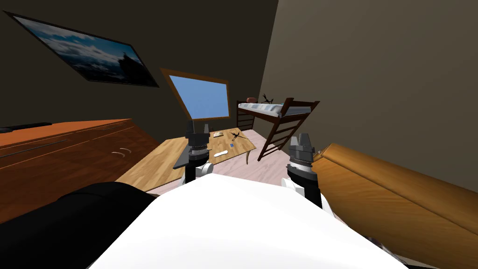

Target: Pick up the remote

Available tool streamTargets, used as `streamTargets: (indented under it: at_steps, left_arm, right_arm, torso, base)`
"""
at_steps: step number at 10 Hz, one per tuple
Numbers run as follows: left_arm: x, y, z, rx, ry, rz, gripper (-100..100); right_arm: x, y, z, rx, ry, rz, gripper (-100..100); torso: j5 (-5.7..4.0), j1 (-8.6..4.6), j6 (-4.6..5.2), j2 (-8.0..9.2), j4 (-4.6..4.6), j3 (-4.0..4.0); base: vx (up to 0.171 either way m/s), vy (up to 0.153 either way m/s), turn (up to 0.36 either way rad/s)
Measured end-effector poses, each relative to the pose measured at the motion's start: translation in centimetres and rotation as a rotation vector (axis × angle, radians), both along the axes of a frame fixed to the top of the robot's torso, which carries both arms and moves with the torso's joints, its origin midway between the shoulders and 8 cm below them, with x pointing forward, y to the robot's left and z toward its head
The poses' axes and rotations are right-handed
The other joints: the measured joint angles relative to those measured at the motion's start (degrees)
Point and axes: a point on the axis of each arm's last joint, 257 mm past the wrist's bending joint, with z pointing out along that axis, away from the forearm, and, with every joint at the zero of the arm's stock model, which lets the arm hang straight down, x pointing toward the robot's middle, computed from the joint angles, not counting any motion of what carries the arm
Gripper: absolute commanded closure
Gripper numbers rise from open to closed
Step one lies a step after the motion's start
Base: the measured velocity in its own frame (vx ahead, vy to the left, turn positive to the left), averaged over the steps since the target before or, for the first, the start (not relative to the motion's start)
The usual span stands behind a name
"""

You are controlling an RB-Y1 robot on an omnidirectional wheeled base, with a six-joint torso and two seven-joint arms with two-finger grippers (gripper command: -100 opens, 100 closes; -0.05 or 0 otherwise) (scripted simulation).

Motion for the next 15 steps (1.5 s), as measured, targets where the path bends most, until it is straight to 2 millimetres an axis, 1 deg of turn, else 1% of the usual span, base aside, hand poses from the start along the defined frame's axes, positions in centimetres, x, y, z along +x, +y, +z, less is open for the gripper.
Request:
streamTargets:
  at_steps: [2, 4, 6, 7, 8, 9, 10, 13, 15]
  left_arm:
    - [1.7, -0.3, -0.8, 0.032, 0.049, -0.022, -100]
    - [3.9, 0.2, -2.0, 0.05, 0.114, -0.035, -100]
    - [5.5, 0.2, -3.4, 0.055, 0.169, -0.039, -100]
    - [6.0, 0.4, -3.7, 0.056, 0.188, -0.039, -100]
    - [6.9, 0.7, -4.1, 0.058, 0.215, -0.04, -100]
    - [8.1, 1.6, -5.0, 0.058, 0.252, -0.038, -100]
    - [9.1, 1.8, -5.7, 0.053, 0.283, -0.039, -100]
    - [11.5, 2.9, -7.9, 0.042, 0.374, -0.031, -100]
    - [12.6, 3.5, -8.9, 0.034, 0.42, -0.027, -100]
  right_arm:
    - [0.0, 0.0, 0.0, 0.0, 0.0, 0.0, 0]
    - [0.0, 0.0, 0.0, 0.0, 0.0, 0.0, 0]
    - [0.0, 0.0, 0.0, 0.0, 0.0, 0.0, 0]
    - [0.0, 0.0, 0.0, 0.0, 0.0, 0.0, 0]
    - [0.0, 0.0, 0.0, 0.0, 0.0, 0.0, 0]
    - [0.0, 0.0, 0.0, 0.0, 0.0, 0.0, 0]
    - [0.0, 0.0, 0.0, 0.0, 0.0, 0.0, 0]
    - [0.0, 0.0, 0.0, 0.0, 0.0, 0.0, 0]
    - [0.0, 0.0, 0.0, 0.0, 0.0, 0.0, 0]
  torso:
    - [-0.02, -0.09, 0.01, 0.06, 0.01, 0.03]
    - [-0.02, -0.09, 0.02, 0.1, 0.02, 0.06]
    - [-0.02, -0.1, 0.01, 0.06, 0.01, 0.04]
    - [-0.02, -0.08, 0.0, 0.05, 0.01, 0.03]
    - [-0.02, -0.09, 0.01, 0.05, 0.01, 0.03]
    - [-0.02, -0.11, 0.01, 0.07, 0.01, 0.04]
    - [-0.02, -0.09, 0.0, 0.09, 0.02, 0.05]
    - [-0.02, -0.09, 0.01, 0.06, 0.01, 0.04]
    - [-0.01, -0.03, -0.02, 0.02, 0.01, 0.02]
  base:
    - [-0.03, -0.03, -0.079]
    - [-0.029, -0.023, -0.057]
    - [-0.015, -0.025, -0.049]
    - [-0.016, -0.026, -0.079]
    - [-0.028, -0.039, -0.105]
    - [-0.028, -0.025, -0.032]
    - [-0.023, -0.019, -0.077]
    - [-0.017, -0.024, -0.058]
    - [-0.007, -0.014, -0.043]
